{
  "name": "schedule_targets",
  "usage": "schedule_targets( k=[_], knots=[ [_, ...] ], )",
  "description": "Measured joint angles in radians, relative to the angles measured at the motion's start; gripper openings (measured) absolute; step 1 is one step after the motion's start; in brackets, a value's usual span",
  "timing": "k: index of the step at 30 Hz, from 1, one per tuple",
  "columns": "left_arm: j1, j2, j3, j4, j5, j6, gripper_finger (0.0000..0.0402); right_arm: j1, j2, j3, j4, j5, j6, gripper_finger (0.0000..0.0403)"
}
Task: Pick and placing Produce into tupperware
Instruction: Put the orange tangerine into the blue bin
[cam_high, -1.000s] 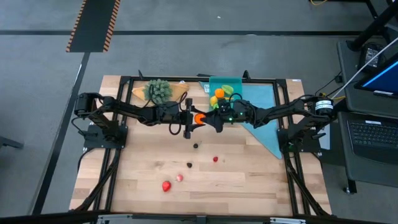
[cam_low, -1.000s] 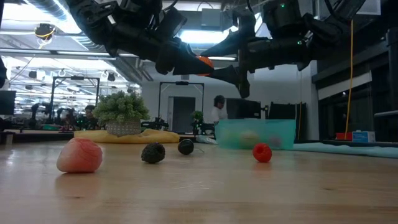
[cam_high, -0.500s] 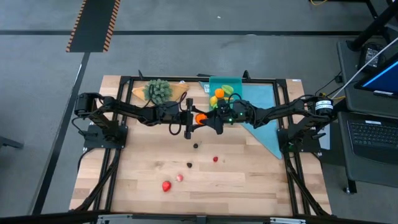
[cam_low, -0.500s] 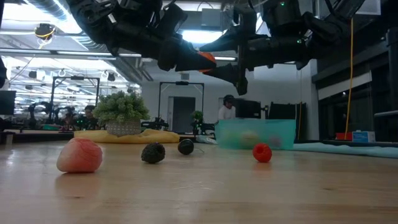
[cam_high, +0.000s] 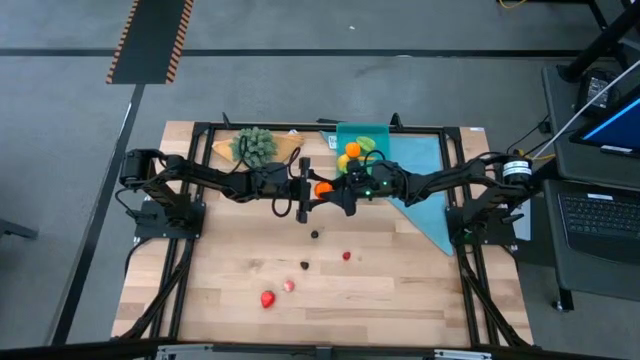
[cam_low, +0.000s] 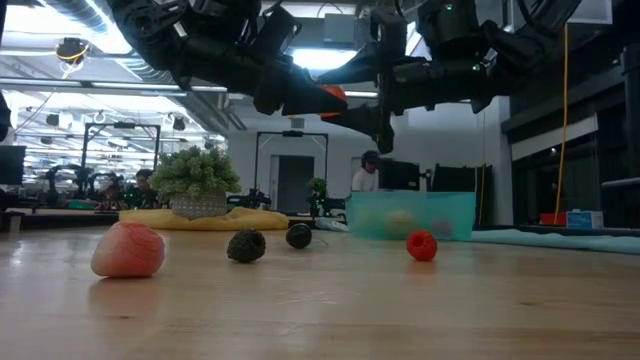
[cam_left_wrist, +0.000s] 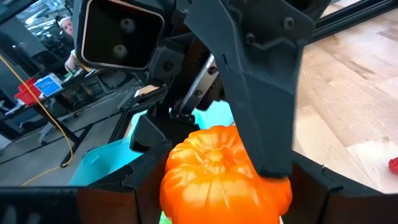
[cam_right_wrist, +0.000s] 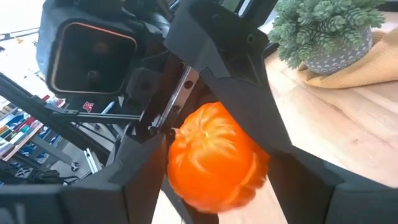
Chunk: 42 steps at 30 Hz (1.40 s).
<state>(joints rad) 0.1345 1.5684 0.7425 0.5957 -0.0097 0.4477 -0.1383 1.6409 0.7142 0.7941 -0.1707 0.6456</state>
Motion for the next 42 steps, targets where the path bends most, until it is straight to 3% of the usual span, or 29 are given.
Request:
schedule_targets(
  k=[11, 18, 30, 42],
  knots=[
    [0.001, 0.0, -0.001, -0.001, 0.0, 0.0, 0.023, 0.0, 0.02, 0.022, -0.004, -0.007, -0.027, 0.0262],
    [0.001, 0.0, -0.003, -0.001, 0.0, 0.01, 0.023, 0.0, 0.02, 0.022, -0.005, -0.007, -0.022, 0.0221],
    [0.0, 0.0, -0.003, -0.002, 0.0, 0.005, 0.0233, -0.001, 0.02, 0.022, -0.006, -0.015, -0.022, 0.0219],
    [-0.013, 0.0, -0.005, 0.006, -0.006, -0.008, 0.0289, -0.001, 0.02, 0.024, 0.001, -0.043, -0.053, 0.0194]
  ],
)
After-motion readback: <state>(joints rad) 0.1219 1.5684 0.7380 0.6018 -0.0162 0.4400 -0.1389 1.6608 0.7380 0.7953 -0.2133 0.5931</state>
